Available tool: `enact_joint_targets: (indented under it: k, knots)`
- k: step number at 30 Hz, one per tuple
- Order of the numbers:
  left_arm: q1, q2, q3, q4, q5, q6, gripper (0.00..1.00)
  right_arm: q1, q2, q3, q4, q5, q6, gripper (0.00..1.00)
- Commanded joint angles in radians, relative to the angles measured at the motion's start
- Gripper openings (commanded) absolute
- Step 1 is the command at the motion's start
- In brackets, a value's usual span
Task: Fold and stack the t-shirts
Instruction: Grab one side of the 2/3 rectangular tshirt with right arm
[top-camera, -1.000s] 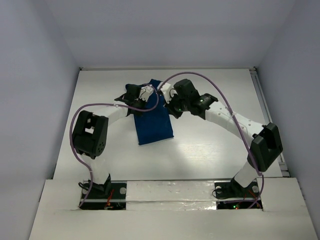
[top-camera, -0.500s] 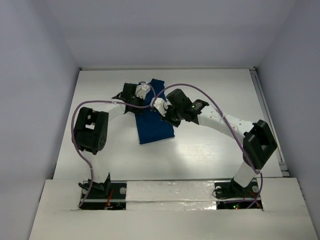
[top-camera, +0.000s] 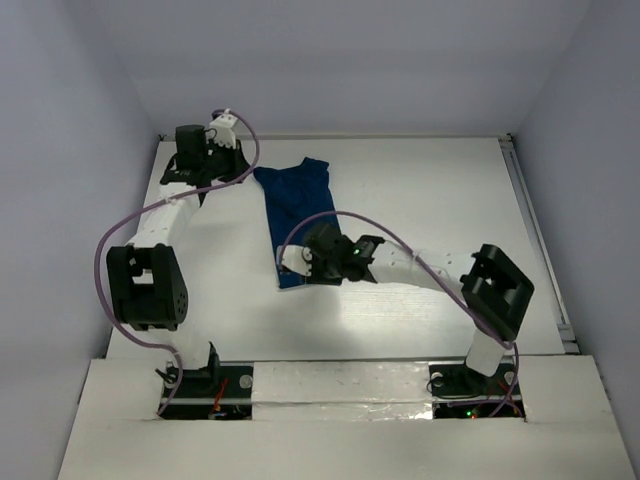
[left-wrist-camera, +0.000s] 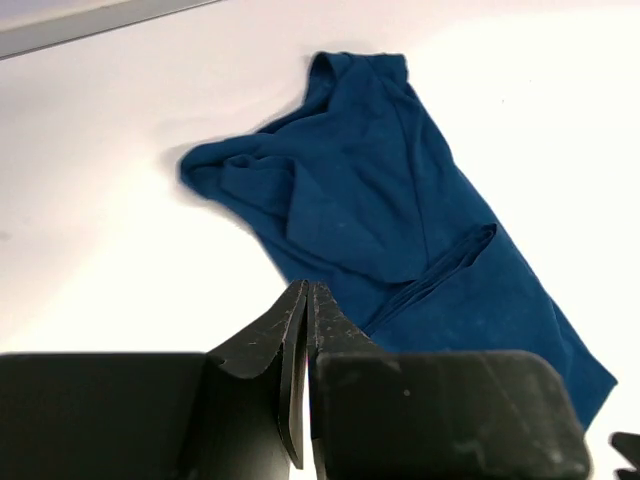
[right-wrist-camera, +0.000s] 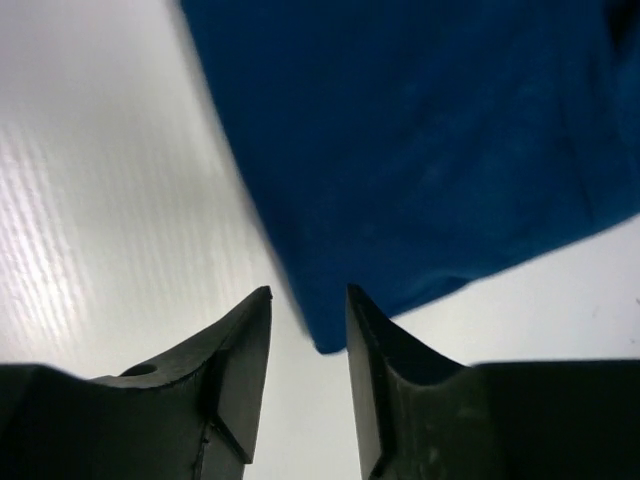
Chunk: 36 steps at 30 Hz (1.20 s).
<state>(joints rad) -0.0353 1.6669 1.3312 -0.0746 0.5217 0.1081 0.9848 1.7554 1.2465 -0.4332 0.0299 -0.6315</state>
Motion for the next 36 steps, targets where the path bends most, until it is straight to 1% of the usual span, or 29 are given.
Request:
enact_joint_targets:
  k: [1,2,5,9,11,15,22,29,34,36]
  knots:
    - [0.086,-0.065,0.02,-0.034,0.09,-0.013,0.0,0.069,0.035,-0.019,0.096,0.12,-0.04,0.46]
    - [0.106,-0.073,0.017,-0.034,0.095,-0.01,0.0,0.08,0.045,-0.019,0.103,0.151,-0.042,0.47]
    - [0.179,-0.093,-0.003,-0.03,0.142,-0.01,0.0,0.094,0.088,-0.004,0.12,0.197,-0.054,0.48]
    - [0.225,-0.11,-0.046,-0.034,0.19,-0.001,0.0,0.094,0.133,0.025,0.129,0.229,-0.051,0.49]
    - [0.235,-0.122,-0.075,-0.033,0.198,0.008,0.0,0.094,0.156,0.034,0.149,0.272,-0.037,0.49]
    - [0.235,-0.15,-0.107,-0.019,0.204,0.015,0.0,0.094,0.187,0.053,0.172,0.323,-0.025,0.5]
    - [0.235,-0.165,-0.106,-0.011,0.218,0.015,0.0,0.094,0.207,0.071,0.16,0.306,-0.022,0.5]
    - [0.235,-0.15,-0.135,0.007,0.233,0.007,0.0,0.094,0.225,0.097,0.143,0.286,-0.016,0.5]
    - [0.235,-0.157,-0.156,0.016,0.236,0.005,0.0,0.103,0.205,0.091,0.142,0.295,0.001,0.51]
    - [0.235,-0.16,-0.162,0.025,0.242,0.001,0.0,0.103,0.194,0.088,0.134,0.289,0.012,0.52]
